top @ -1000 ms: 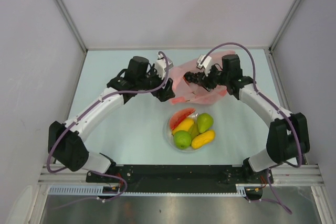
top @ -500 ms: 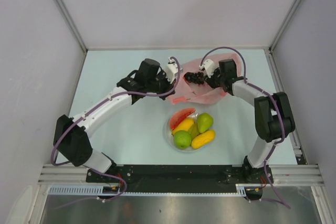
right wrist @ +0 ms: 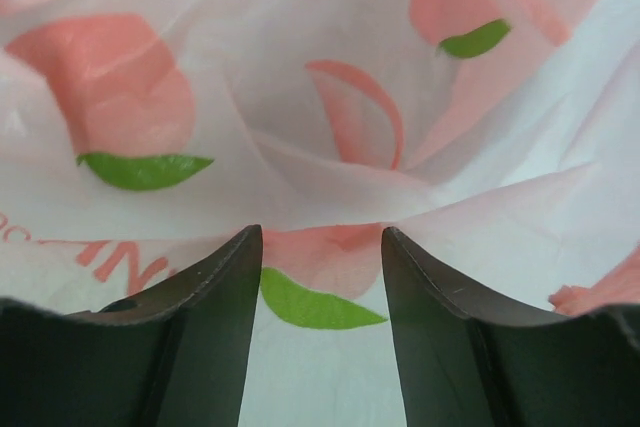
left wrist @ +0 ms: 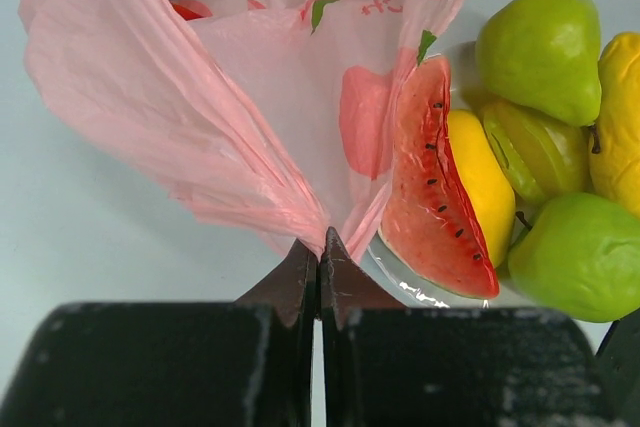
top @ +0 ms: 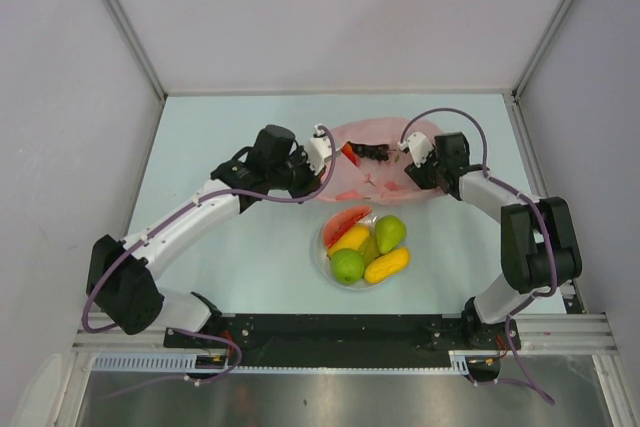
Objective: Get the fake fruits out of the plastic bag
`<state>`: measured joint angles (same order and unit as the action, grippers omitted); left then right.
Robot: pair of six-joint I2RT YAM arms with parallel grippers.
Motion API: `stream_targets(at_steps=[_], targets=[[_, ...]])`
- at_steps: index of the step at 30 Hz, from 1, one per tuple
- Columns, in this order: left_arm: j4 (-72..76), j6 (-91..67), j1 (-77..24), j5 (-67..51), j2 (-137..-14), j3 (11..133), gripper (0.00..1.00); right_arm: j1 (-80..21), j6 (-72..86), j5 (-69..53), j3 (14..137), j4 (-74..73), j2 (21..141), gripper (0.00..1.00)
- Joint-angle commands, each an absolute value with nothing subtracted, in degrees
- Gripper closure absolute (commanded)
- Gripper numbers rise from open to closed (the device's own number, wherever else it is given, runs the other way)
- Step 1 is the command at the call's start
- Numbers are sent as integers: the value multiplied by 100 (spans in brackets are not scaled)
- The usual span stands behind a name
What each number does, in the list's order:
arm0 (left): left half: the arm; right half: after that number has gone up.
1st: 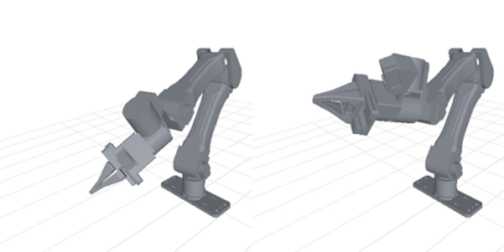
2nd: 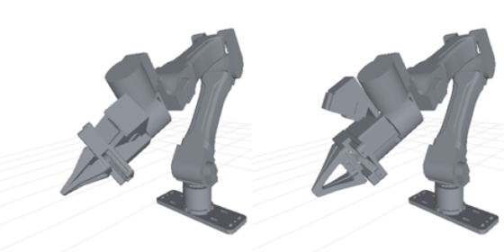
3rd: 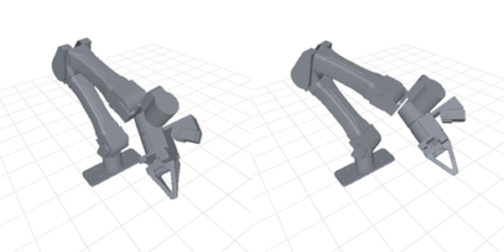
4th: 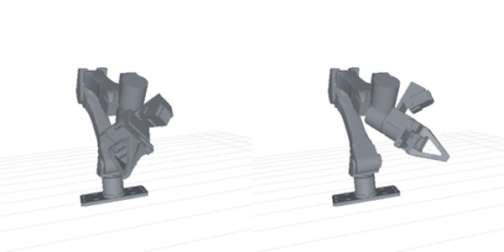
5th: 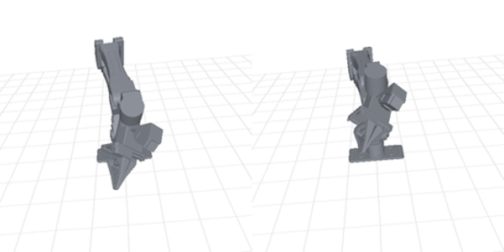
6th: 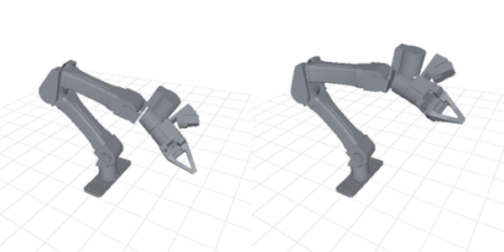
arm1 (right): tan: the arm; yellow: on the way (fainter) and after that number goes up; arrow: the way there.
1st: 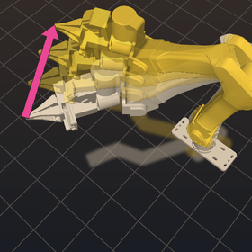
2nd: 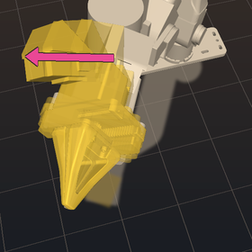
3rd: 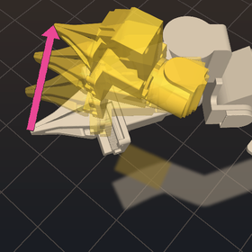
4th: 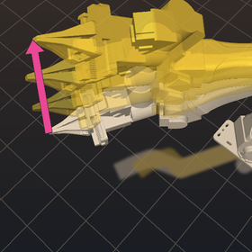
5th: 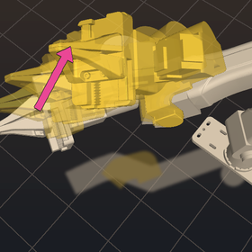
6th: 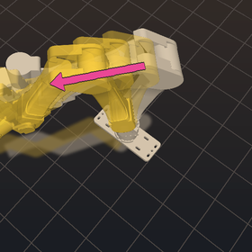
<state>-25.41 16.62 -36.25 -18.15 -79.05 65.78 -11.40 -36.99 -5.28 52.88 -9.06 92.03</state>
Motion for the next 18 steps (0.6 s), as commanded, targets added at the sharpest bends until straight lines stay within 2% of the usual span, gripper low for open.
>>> stream_targets(at_steps=[1,9,15,18], targets=[[-2426,1784,-3639,-1775,-7796,6592,100,-1125,-3305,-886,6010,-282,9307,47],[-2759,2030,-3639,-1740,-7717,6601,100,-1169,-3445,-1546,6969,-237,10256,56],[-2900,2285,-3630,-1451,-7734,6566,100,-1422,-2780,-2748,7689,-466,10696,59],[-3233,2311,-3604,-1511,-7700,6706,100,-1817,-2445,-2665,7971,-344,10898,57]])
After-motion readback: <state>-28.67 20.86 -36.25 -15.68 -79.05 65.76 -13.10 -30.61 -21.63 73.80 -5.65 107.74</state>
